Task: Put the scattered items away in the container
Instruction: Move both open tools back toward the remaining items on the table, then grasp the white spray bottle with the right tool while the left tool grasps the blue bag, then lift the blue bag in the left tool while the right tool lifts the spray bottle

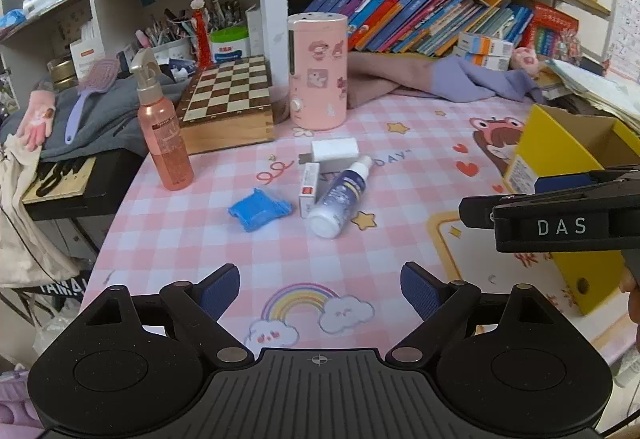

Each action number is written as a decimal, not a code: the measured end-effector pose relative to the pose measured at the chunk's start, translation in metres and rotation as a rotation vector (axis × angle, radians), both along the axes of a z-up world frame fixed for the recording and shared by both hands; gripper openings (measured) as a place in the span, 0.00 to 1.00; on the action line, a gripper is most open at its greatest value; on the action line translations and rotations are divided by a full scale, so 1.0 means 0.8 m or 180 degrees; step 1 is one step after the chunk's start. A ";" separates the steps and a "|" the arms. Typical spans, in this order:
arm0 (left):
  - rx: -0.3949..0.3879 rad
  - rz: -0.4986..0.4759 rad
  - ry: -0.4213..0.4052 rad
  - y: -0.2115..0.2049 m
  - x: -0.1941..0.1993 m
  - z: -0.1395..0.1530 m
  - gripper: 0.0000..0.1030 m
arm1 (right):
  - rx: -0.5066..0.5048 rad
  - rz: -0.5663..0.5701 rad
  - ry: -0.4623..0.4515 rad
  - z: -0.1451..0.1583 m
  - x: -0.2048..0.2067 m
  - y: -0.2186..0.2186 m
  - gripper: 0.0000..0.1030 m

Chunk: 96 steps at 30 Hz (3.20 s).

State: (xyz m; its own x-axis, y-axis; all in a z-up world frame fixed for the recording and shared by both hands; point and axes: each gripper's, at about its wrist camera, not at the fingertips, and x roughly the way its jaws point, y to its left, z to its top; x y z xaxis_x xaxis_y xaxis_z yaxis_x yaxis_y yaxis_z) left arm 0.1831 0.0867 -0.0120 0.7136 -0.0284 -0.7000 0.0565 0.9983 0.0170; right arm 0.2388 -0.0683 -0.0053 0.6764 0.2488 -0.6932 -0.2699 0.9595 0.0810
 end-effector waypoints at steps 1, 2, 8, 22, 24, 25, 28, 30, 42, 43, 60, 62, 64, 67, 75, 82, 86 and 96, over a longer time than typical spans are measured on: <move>0.0006 0.0011 0.0004 0.001 0.004 -0.001 0.87 | -0.0001 0.0009 0.0011 -0.002 0.006 0.001 0.82; 0.0014 0.0027 0.0010 0.002 0.008 -0.002 0.87 | -0.0002 0.0022 0.0021 -0.003 0.012 0.003 0.82; 0.0053 0.0180 0.0063 0.017 0.030 -0.010 0.87 | 0.0029 0.0108 0.0071 -0.010 0.047 0.022 0.81; 0.0184 0.0401 0.0154 0.043 0.073 -0.027 0.87 | 0.0363 0.0000 0.0670 -0.053 0.142 0.083 0.59; 0.0201 0.0415 0.0176 0.045 0.077 -0.029 0.87 | 0.0392 -0.0019 0.0770 -0.062 0.153 0.087 0.58; 0.0209 0.0418 0.0186 0.045 0.079 -0.030 0.87 | 0.0408 -0.0017 0.0813 -0.067 0.157 0.089 0.58; 0.0224 0.0429 0.0215 0.047 0.084 -0.033 0.87 | 0.0419 0.0029 0.0898 -0.075 0.165 0.096 0.55; 0.0226 0.0425 0.0224 0.048 0.088 -0.035 0.87 | 0.0451 0.0073 0.0933 -0.079 0.167 0.098 0.52; 0.0282 0.0292 0.0257 0.046 0.138 -0.058 0.86 | 0.0104 0.0121 0.0822 -0.077 0.157 0.054 0.39; 0.0303 0.0292 0.0275 0.045 0.143 -0.062 0.86 | 0.0062 0.0128 0.0811 -0.077 0.154 0.051 0.39; 0.0090 0.0111 0.0354 0.038 0.157 -0.082 0.28 | -0.0199 0.0357 0.0684 -0.082 0.133 0.040 0.29; 0.0046 0.0120 0.0350 0.039 0.151 -0.078 0.28 | -0.0142 0.0351 0.0706 -0.081 0.132 0.037 0.29; 0.0016 0.0136 0.0318 0.040 0.143 -0.072 0.27 | -0.0109 0.0359 0.0706 -0.079 0.130 0.037 0.29; -0.0038 0.0160 0.0266 0.041 0.131 -0.063 0.27 | -0.0085 0.0374 0.0682 -0.073 0.124 0.038 0.29; -0.0158 0.0195 0.0117 0.039 0.098 -0.037 0.27 | -0.0022 0.0386 0.0559 -0.052 0.106 0.032 0.29; -0.0210 0.0078 -0.0063 0.027 0.068 -0.008 0.27 | 0.0046 0.0395 0.0393 -0.022 0.078 0.019 0.29; -0.0248 -0.0002 -0.0201 0.020 0.049 0.009 0.26 | 0.0061 0.0422 0.0301 -0.005 0.059 0.013 0.29; -0.0427 -0.0041 -0.0355 0.015 0.005 0.034 0.26 | 0.0106 0.0400 0.0123 0.022 0.011 0.006 0.30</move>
State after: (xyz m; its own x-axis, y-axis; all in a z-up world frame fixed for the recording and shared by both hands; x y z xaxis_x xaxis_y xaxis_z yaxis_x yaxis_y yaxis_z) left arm 0.1868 0.0988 0.0152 0.7856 -0.1258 -0.6058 0.0744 0.9912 -0.1094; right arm 0.2480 -0.0637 0.0123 0.6115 0.3533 -0.7080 -0.3839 0.9149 0.1249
